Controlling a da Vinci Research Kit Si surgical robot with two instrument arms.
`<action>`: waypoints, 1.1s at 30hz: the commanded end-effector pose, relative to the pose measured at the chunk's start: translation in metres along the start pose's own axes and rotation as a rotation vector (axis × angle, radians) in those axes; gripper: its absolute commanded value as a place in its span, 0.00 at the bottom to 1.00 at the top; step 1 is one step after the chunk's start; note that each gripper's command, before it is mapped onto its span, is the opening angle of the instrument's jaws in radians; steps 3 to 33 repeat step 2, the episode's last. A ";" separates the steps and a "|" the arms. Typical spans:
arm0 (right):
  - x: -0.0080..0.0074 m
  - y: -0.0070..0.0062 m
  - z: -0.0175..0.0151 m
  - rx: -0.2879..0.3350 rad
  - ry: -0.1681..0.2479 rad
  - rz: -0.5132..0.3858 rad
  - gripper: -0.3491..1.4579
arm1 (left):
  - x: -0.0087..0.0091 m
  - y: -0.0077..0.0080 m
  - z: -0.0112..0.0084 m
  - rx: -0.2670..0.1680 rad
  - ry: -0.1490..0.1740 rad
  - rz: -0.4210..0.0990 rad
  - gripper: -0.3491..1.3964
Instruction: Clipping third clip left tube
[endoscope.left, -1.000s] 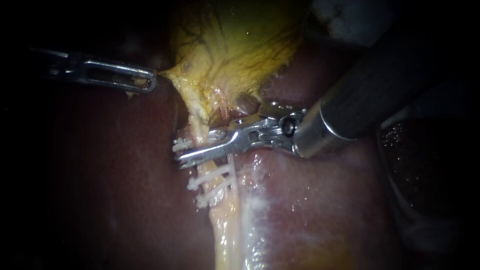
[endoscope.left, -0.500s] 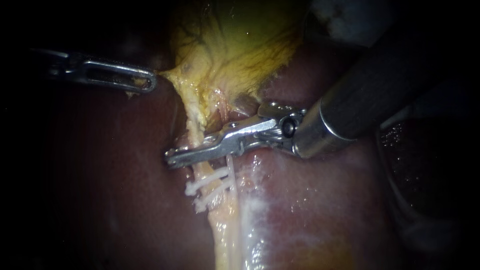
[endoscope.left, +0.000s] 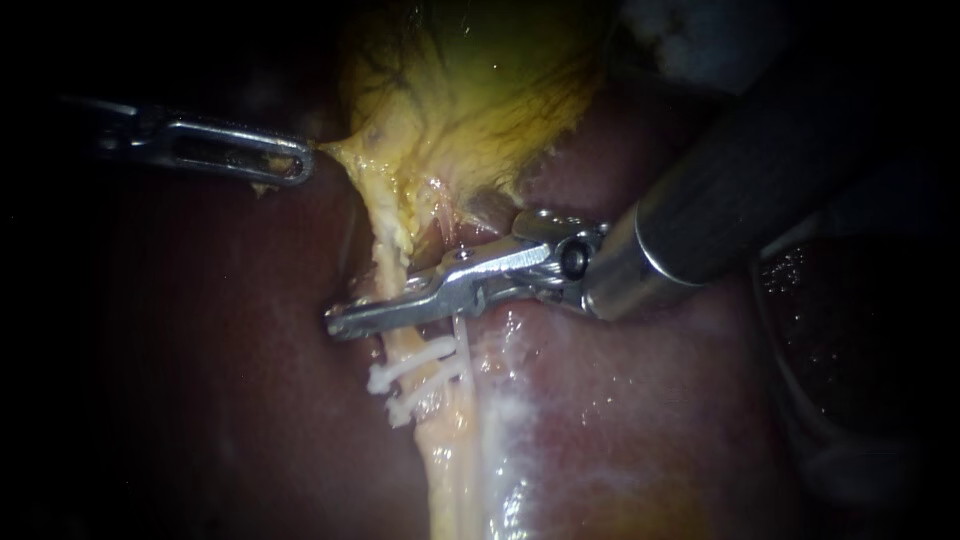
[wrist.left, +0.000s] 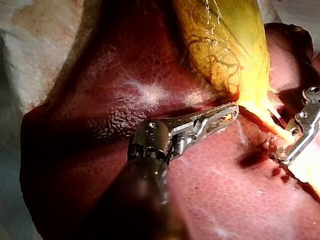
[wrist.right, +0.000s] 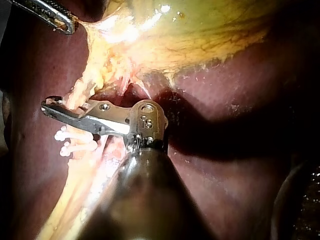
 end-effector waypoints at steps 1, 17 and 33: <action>0.0000 0.0000 0.0000 0.000 0.000 0.000 0.00 | 0.0000 0.0000 0.0000 0.000 0.000 0.000 0.00; 0.0000 0.0000 0.0000 0.000 0.000 0.000 0.00 | 0.0000 0.0000 0.0000 0.000 0.000 0.000 0.00; 0.0000 0.0000 0.0000 0.000 0.000 0.000 0.00 | 0.0000 0.0000 0.0000 0.000 0.000 0.000 0.00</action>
